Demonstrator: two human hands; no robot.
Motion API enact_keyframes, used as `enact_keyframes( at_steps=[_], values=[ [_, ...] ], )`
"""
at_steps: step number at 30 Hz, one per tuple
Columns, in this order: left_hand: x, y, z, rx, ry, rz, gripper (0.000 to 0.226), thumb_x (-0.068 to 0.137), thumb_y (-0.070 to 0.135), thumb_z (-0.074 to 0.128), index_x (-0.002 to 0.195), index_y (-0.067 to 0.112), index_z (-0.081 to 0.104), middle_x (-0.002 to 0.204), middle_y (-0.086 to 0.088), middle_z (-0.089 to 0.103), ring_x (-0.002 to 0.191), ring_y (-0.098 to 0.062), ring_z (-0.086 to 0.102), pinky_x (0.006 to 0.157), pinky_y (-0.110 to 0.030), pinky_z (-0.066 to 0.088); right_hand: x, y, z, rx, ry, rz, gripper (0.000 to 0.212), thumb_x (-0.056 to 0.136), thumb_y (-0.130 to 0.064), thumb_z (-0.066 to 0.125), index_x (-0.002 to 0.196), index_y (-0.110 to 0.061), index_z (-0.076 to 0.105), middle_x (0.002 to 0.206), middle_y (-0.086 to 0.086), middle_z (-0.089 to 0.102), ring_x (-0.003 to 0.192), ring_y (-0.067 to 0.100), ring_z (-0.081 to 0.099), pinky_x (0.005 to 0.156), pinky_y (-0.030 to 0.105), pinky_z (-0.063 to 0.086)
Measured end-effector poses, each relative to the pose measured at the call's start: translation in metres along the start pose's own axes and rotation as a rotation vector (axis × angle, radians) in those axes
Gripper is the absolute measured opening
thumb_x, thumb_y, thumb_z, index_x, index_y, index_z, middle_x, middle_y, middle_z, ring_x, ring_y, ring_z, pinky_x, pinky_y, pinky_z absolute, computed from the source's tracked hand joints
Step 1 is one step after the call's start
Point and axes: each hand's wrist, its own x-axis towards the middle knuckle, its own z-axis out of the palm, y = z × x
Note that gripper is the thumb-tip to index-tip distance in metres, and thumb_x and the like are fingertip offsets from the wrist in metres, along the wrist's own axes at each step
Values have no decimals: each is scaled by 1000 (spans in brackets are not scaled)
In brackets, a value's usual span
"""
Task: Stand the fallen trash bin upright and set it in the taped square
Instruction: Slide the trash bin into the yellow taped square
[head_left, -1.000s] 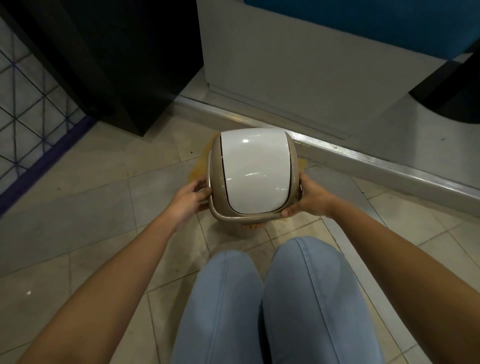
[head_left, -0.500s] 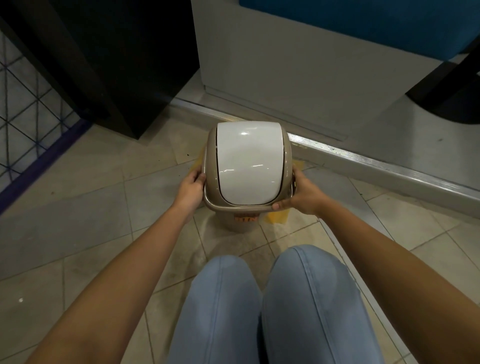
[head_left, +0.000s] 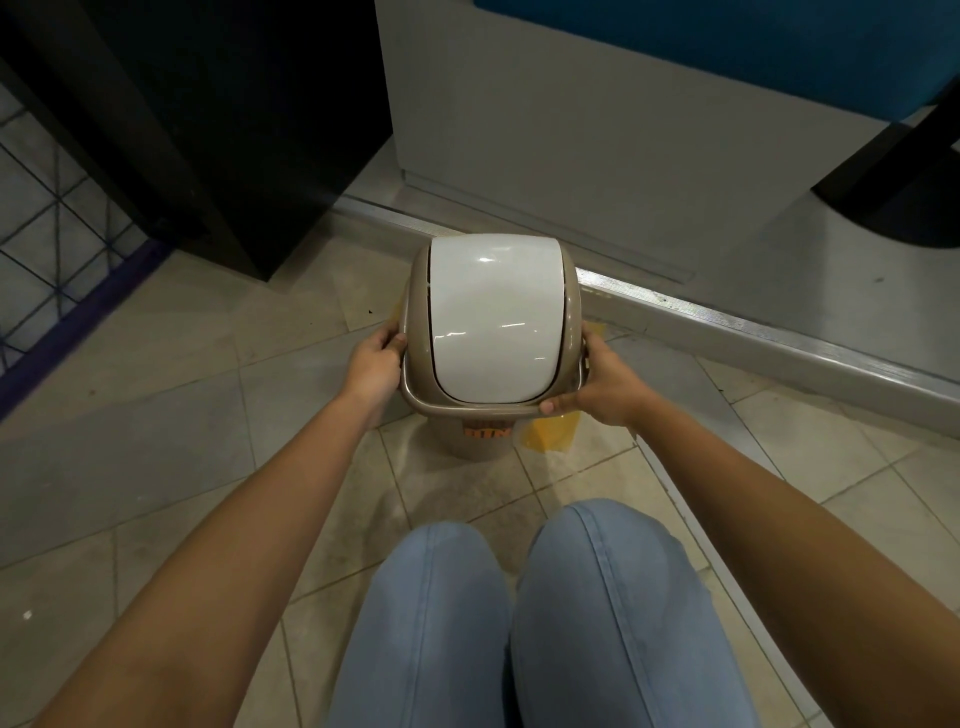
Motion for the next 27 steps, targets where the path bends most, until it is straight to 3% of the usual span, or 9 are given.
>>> enact_keyframes(
  at_steps=[4, 6, 9, 12, 14, 23, 27],
  values=[
    [-2, -5, 1, 11, -2, 3, 36, 98, 16, 38, 133, 18, 48, 125, -10, 61, 113, -23, 58, 98, -39, 45, -1, 3, 0, -26, 8, -12, 113, 62, -9, 86, 150, -18, 17, 150, 7, 37, 140, 28, 32, 112, 41, 31],
    [-5, -9, -4, -11, -31, 1, 42, 96, 10, 42, 138, 17, 42, 128, -9, 59, 110, -22, 58, 92, -37, 49, -2, 6, -2, -42, 12, -16, 113, 62, -11, 86, 150, -19, 17, 149, 8, 39, 138, 29, 35, 110, 41, 33],
    [-13, -17, -23, -47, -197, 12, 76, 82, -12, 53, 146, 18, 24, 125, -2, 54, 95, -14, 61, 74, -27, 51, -3, 9, -2, -63, 4, -27, 114, 62, -15, 86, 151, -20, 15, 149, 7, 38, 138, 28, 35, 110, 42, 35],
    [-19, -25, -35, 74, -353, 82, 98, 69, -12, 69, 147, 22, 19, 129, 4, 49, 101, -10, 59, 72, -20, 52, -2, 10, 3, -32, 17, -36, 110, 62, -18, 87, 149, -19, 20, 148, 4, 40, 136, 25, 37, 105, 32, 36],
    [-20, -24, -33, 98, -350, 89, 105, 64, -7, 76, 147, 24, 18, 127, 8, 47, 105, -7, 56, 70, -16, 51, 0, 9, 6, 6, 30, -32, 108, 61, -17, 88, 148, -16, 23, 143, 3, 44, 132, 23, 41, 98, 27, 37],
    [-10, -15, -31, 67, -300, 57, 97, 67, -8, 73, 145, 24, 24, 120, 12, 49, 107, -11, 56, 69, -18, 52, 8, 5, 12, 79, 84, -38, 105, 60, -12, 88, 145, -16, 26, 139, 1, 46, 128, 19, 42, 96, 26, 38],
    [-2, -13, -27, 51, -266, 43, 90, 72, -10, 68, 145, 22, 27, 115, 15, 49, 110, -13, 54, 73, -18, 50, 13, 1, 14, 97, 110, -47, 106, 59, -11, 88, 145, -16, 27, 141, 5, 46, 130, 22, 42, 105, 36, 41]
  ],
)
